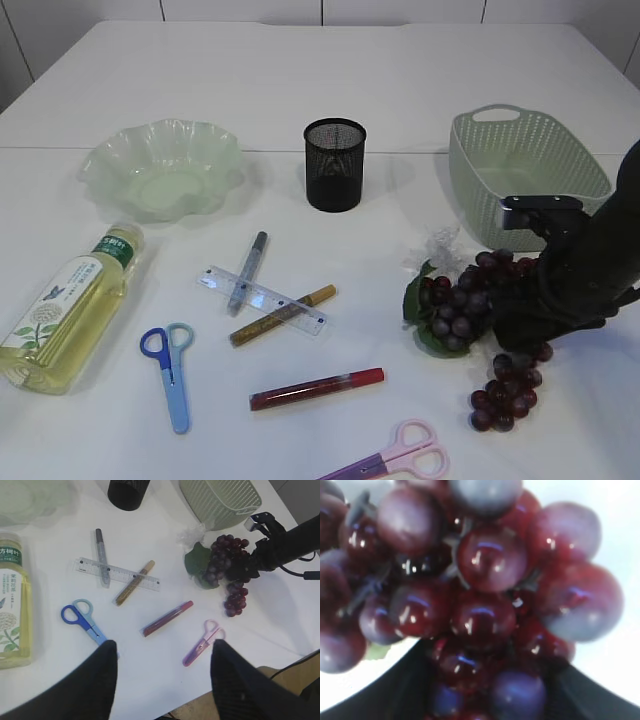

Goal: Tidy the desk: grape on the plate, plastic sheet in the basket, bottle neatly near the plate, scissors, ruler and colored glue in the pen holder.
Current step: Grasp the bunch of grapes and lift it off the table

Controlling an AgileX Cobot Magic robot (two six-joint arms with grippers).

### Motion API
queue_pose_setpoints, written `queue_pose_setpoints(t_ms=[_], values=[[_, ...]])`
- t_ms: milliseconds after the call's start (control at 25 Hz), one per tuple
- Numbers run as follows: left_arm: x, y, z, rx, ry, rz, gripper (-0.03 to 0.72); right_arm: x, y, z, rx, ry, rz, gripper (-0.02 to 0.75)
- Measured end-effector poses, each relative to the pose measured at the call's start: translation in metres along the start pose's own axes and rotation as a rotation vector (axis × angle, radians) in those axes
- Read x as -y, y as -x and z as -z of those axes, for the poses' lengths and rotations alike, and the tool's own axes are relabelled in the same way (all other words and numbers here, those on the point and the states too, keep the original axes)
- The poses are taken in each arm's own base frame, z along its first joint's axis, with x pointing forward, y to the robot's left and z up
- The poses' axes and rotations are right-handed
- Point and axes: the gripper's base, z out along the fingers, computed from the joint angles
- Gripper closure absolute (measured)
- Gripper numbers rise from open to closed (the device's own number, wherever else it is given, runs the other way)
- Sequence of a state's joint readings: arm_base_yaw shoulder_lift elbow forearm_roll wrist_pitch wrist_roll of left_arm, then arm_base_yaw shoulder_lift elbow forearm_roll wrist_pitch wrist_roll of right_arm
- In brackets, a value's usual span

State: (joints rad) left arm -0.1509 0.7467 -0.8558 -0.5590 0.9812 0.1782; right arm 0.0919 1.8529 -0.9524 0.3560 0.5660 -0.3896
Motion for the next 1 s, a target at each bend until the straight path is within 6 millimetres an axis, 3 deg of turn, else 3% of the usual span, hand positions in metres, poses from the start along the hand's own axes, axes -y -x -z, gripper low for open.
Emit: queue_pose_setpoints(t_ms=[240,360,800,1000], values=[[0.002,0.0,0.0,0.003,-0.017,0.012,0.254,-0.001,-0.002,0.0,-0.023,0.009,0.0,0.489],[0.002,0.0,0.0,0.003,-0.019,0.013,0.254,-0.002,-0.005,0.0,-0.052,0.021,0.0,0.535],[0.002,0.0,0.0,0.004,-0.02,0.014,0.254,-0.008,-0.009,0.007,-0.176,0.084,0.006,0.565],[0.002,0.0,0.0,0.004,-0.02,0.014,0.254,-0.012,-0.004,0.023,-0.163,0.095,0.023,0.567]])
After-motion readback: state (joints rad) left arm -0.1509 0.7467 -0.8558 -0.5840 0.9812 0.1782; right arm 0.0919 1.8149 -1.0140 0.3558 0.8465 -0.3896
